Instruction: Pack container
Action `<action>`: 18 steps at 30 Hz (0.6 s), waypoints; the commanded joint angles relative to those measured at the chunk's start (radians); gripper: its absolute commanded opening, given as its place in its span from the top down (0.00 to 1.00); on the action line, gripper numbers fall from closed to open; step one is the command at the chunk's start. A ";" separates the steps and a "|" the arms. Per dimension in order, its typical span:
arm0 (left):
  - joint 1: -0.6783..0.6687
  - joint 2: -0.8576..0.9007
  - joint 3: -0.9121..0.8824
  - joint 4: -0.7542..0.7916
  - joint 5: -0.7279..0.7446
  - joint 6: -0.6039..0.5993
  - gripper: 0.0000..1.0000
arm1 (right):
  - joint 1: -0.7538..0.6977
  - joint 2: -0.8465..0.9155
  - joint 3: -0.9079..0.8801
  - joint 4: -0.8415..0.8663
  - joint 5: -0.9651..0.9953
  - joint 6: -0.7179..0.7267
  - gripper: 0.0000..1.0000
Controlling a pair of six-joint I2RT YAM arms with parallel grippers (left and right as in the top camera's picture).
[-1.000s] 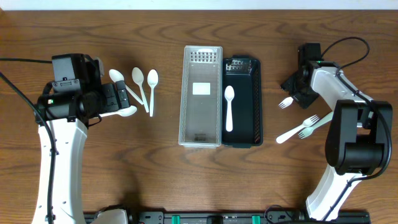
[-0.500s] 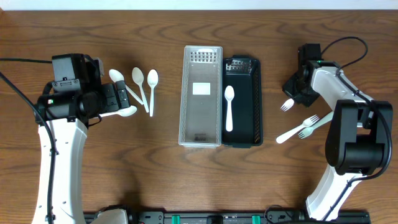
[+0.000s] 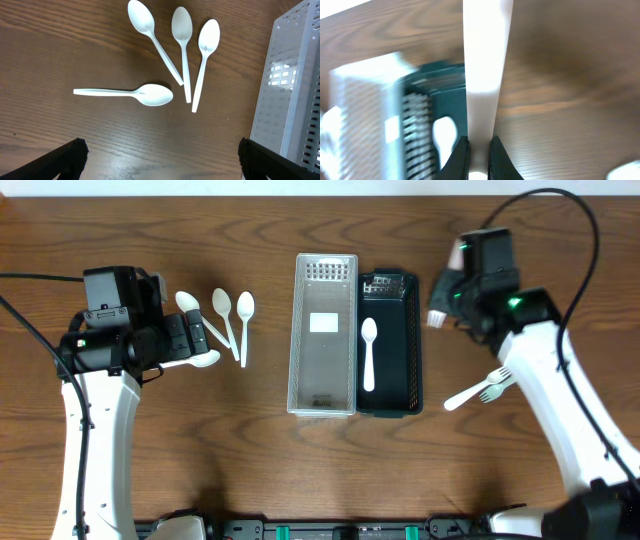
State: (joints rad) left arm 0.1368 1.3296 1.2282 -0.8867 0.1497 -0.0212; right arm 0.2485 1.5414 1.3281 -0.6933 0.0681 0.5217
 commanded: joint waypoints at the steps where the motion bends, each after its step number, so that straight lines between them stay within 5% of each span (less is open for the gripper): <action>1: 0.005 0.008 0.019 -0.002 -0.012 0.018 0.02 | 0.120 0.023 -0.003 -0.016 -0.004 -0.035 0.99; 10: 0.005 0.008 0.019 -0.002 -0.012 0.018 0.02 | 0.236 0.265 -0.004 -0.037 0.074 0.029 0.97; 15: 0.005 0.008 0.019 -0.003 -0.012 0.018 0.02 | 0.236 0.232 0.005 -0.026 0.029 -0.083 0.50; 18: 0.005 0.008 0.019 -0.002 -0.012 0.018 0.02 | 0.224 0.139 0.008 -0.025 0.090 -0.081 0.30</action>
State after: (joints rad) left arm 0.1368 1.3296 1.2282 -0.8864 0.1497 -0.0212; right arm 0.4808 1.8008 1.3209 -0.7212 0.1020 0.4767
